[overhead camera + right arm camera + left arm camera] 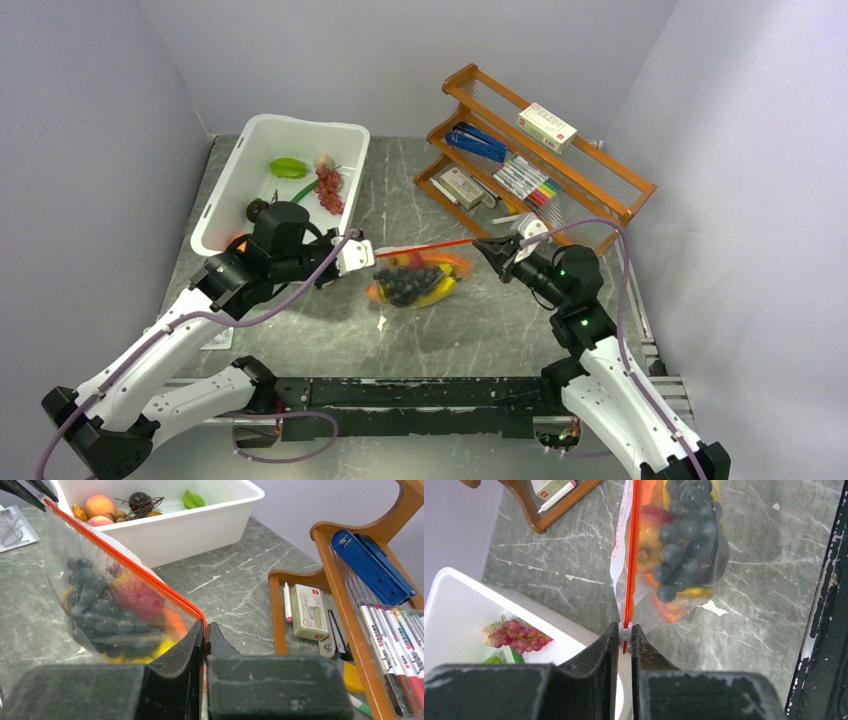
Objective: Place the food in the zip-top bag and seal the zipper
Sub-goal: Zip the zipper food storage bag, then place the zipper food storage bag at the center of the board.
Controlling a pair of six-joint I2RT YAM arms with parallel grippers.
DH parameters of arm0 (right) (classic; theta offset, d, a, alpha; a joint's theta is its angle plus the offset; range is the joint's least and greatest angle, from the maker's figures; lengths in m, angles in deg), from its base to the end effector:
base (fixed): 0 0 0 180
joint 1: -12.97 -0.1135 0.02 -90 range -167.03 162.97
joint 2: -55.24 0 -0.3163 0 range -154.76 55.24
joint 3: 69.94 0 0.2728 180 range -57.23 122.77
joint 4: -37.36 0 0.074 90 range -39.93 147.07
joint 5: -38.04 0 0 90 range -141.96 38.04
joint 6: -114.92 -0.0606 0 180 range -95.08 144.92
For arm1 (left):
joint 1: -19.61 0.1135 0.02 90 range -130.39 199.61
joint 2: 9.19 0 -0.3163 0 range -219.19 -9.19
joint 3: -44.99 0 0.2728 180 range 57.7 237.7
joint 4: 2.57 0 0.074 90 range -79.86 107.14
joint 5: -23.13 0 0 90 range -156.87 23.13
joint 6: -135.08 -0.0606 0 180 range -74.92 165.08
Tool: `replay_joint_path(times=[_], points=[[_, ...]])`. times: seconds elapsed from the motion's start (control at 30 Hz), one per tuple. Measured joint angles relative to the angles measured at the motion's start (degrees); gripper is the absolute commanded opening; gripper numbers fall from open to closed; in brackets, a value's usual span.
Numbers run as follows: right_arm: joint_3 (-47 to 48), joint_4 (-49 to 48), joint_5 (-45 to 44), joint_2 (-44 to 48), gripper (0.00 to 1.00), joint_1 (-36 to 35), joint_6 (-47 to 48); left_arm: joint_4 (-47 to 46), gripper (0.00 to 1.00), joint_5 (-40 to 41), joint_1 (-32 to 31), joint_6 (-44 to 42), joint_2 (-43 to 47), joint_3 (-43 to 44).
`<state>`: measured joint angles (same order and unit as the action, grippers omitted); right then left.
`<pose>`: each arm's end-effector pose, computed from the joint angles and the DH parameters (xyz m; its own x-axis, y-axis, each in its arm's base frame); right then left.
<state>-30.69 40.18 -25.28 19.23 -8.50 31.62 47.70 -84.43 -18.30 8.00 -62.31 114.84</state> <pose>0.1433 0.0856 0.3158 0.0937 -0.0752 -0.9928 -0.7390 0.6629 -0.1199 0.1476 -0.1381 0.3722 0.1250 0.6312 -0.7655 0.8885 0.2722 0.3696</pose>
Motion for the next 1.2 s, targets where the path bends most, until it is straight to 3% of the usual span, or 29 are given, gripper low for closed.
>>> replay_joint_path(times=[0.3,0.43,0.6,0.73,0.9,1.03,1.2], points=[[-0.22,-3.26,3.72,-3.04,0.00,1.55,-0.72,0.02,0.07,-0.68,1.60,1.11,0.57,-0.02],[0.63,-8.17,5.35,-9.66,0.00,2.40,-0.72,-0.94,0.07,-0.57,2.82,0.11,-1.16,0.46],[13.07,-9.66,6.62,-23.41,0.00,3.13,1.14,-1.09,0.07,1.73,3.93,-3.98,-12.17,13.79],[20.04,-12.44,7.50,-26.58,0.00,3.41,3.26,-4.85,0.07,1.86,4.59,-7.41,-13.97,19.26],[8.50,-17.99,9.33,-22.16,0.00,3.48,4.76,-8.07,0.07,-2.73,4.79,-8.81,-9.44,7.93],[2.78,-11.08,8.50,-18.80,0.00,3.41,5.73,-5.99,0.07,-9.27,4.79,-8.76,-6.25,-2.45],[2.25,-3.96,7.80,-13.75,0.01,3.41,6.14,-3.76,0.07,-15.19,4.76,-7.10,-4.66,-5.29]])
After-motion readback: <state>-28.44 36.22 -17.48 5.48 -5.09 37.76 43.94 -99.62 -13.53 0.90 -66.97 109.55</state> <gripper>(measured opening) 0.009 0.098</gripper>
